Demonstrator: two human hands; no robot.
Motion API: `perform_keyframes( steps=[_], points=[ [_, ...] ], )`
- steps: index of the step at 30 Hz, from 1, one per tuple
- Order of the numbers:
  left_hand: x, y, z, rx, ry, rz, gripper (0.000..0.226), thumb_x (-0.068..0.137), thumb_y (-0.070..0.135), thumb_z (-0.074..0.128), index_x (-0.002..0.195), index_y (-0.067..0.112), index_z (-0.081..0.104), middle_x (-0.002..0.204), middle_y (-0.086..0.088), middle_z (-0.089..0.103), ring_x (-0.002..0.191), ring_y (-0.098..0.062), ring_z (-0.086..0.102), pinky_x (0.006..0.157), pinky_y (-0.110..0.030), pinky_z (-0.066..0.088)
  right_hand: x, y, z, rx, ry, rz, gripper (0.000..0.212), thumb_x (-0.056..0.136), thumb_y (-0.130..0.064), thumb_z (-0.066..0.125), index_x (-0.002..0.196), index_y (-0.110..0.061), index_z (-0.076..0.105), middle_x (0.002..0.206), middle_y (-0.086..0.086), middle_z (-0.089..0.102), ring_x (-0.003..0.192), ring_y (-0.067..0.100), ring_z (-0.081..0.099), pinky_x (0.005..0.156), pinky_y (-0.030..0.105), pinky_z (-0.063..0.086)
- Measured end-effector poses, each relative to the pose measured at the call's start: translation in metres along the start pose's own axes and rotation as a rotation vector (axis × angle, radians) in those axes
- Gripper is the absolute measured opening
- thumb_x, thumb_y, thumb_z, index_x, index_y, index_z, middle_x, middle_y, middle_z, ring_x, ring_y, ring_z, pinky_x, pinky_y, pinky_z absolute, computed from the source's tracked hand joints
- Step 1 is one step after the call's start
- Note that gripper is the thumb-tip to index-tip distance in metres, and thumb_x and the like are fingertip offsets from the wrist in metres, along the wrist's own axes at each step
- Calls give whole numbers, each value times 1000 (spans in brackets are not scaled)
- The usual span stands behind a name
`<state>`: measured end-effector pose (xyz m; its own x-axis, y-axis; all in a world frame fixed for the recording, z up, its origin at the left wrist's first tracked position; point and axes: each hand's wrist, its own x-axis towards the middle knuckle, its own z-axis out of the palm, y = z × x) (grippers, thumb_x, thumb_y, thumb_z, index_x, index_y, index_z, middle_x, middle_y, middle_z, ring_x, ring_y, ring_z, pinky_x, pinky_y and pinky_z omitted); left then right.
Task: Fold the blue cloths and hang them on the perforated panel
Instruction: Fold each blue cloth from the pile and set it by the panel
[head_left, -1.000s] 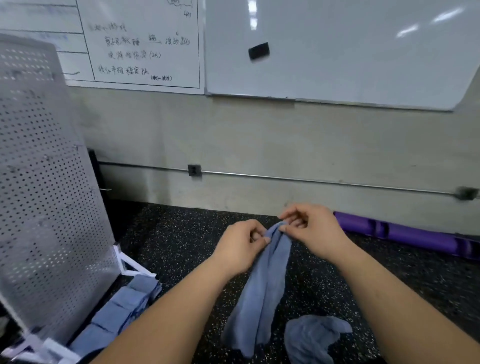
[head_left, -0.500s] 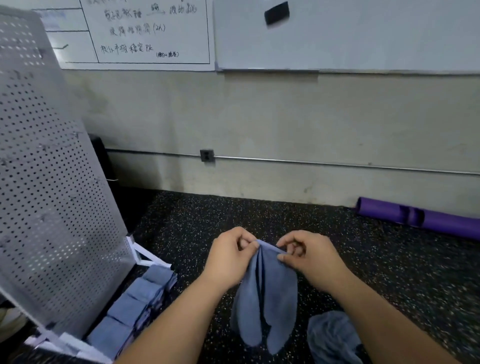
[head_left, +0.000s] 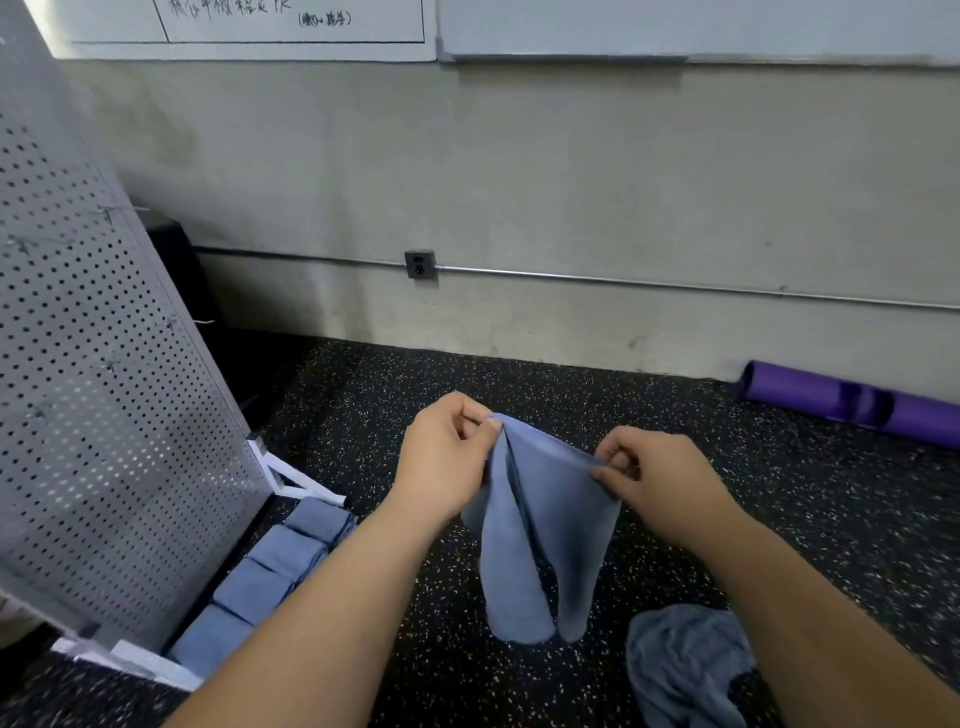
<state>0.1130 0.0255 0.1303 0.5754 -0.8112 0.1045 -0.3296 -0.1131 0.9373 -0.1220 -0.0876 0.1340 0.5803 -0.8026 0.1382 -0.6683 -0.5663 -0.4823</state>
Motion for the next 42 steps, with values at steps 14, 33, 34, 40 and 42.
perform_keyframes(
  steps=[14,33,34,40,42],
  points=[
    [-21,27,34,-420,-45,-227,15,107,16,65,107,3,59,78,-14,76,68,-23,74,62,-35,62,-10,-27,28,310,188,-12,16,92,-28,81,85,-38,70,74,-15,67,63,6,60,63,25,54],
    [-25,34,39,-498,-24,-221,15,109,18,62,110,4,59,90,-15,80,81,-30,80,81,-45,67,-20,-32,32,351,196,3,14,85,-48,83,93,-41,74,60,-5,68,56,12,62,61,25,53],
    [-25,34,39,-497,-39,-218,15,108,18,63,109,3,60,92,-15,81,84,-31,80,83,-46,66,-20,-33,33,358,210,13,19,81,-56,82,92,-43,73,63,-9,69,58,9,64,62,28,56],
    [-30,38,39,-500,-73,-204,15,102,12,71,105,-1,66,87,-17,80,94,-33,80,90,-44,65,-19,-34,33,260,303,76,16,83,-44,85,82,-43,70,67,-20,67,64,1,65,65,38,60],
    [-29,37,38,-500,-51,-198,16,101,11,73,104,-3,68,85,-19,79,93,-31,81,89,-42,66,-19,-33,29,236,306,105,16,84,-34,83,83,-42,69,65,-19,65,63,1,64,65,37,60]
  ],
)
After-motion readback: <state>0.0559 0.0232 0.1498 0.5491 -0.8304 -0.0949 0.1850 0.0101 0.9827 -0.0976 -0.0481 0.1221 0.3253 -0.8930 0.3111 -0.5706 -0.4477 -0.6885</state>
